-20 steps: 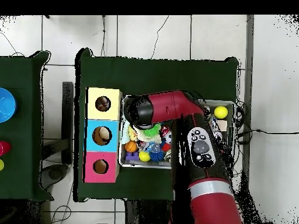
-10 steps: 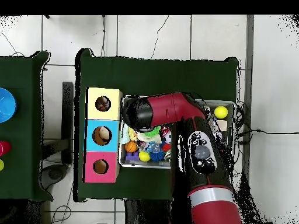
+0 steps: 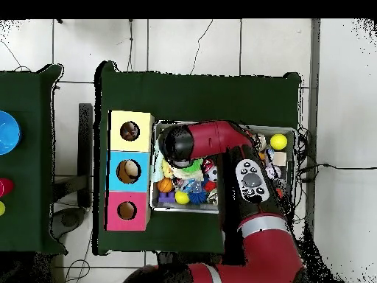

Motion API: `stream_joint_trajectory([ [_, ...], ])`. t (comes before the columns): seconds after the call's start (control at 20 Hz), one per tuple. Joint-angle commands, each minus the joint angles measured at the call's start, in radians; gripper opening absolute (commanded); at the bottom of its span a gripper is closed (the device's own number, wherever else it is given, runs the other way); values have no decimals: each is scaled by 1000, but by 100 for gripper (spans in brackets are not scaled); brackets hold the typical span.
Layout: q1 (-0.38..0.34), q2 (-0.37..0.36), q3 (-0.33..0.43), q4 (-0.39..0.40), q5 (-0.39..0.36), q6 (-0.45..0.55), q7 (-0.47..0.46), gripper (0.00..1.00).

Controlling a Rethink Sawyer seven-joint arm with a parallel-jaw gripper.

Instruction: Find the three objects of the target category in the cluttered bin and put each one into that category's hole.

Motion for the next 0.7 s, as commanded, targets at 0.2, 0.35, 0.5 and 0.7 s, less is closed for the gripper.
stream_joint_trajectory([
  [0.2,-41,163,100,-59,-52,-9,-195,100],
  [0.35,-38,162,98,-56,-60,-29,-176,100],
  [0.5,-38,168,96,-76,-70,-46,-175,100],
  [0.7,-37,179,101,-119,-78,-39,-196,100],
])
